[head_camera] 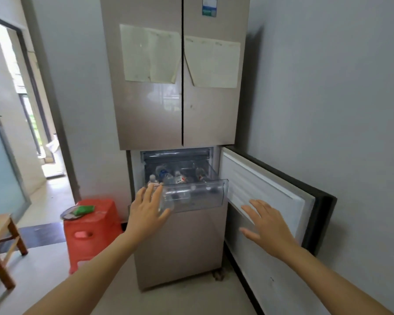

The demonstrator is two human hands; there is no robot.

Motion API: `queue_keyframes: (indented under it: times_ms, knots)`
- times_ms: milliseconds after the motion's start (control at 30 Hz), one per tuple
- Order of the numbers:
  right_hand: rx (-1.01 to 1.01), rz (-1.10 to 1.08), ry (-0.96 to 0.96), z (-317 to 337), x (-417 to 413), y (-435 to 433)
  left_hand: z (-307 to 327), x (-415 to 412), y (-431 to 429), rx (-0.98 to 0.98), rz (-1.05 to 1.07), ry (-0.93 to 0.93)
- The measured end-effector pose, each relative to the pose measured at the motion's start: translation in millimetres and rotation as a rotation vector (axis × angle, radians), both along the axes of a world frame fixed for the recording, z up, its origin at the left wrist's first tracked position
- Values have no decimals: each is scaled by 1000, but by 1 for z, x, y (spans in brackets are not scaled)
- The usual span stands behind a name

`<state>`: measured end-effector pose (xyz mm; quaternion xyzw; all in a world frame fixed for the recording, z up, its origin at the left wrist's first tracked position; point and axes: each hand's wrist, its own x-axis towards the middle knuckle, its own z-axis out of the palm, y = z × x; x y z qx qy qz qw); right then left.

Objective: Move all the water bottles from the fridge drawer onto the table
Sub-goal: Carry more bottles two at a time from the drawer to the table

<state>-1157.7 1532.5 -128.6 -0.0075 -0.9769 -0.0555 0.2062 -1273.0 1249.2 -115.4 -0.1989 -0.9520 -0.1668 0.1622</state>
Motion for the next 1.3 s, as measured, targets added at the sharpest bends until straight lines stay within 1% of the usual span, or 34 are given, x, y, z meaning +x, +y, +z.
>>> queue_keyframes:
  times_ms: [133, 233, 333, 400, 533, 567, 667, 800, 967, 1100, 1167, 1300]
  knots:
    - [-3, 40, -82, -19, -67, 3, -16, -36, -8, 17, 70, -11]
    - [-5, 52, -173, -22, -116, -7, -22, -73, -15, 13, 131, -31]
    - [45, 96, -197, -19, -162, -13, -23, -118, -19, 55, 173, -36]
    - [33, 108, -175, -9, -189, -13, -19, -144, -17, 93, 181, -48]
    - [-115, 141, -135, 4, -234, -7, -18, -197, -9, 93, 193, -82]
    - [-139, 136, -156, 2, -243, -3, -21, -209, -6, 92, 197, -103]
    - [-133, 129, -209, -8, -266, 9, -32, -236, 4, 90, 193, -144]
    - [-144, 144, -228, -16, -309, 30, -43, -278, 27, 70, 178, -197]
    - [-256, 177, -234, -26, -370, 56, -47, -333, 58, 73, 165, -254]
    - [-323, 228, -309, -35, -420, 76, -52, -365, 73, 48, 195, -319]
    - [-366, 240, -354, -39, -441, 79, -54, -373, 73, 81, 194, -363]
    - [-468, 264, -472, -55, -476, 74, -66, -385, 61, 259, 208, -442]
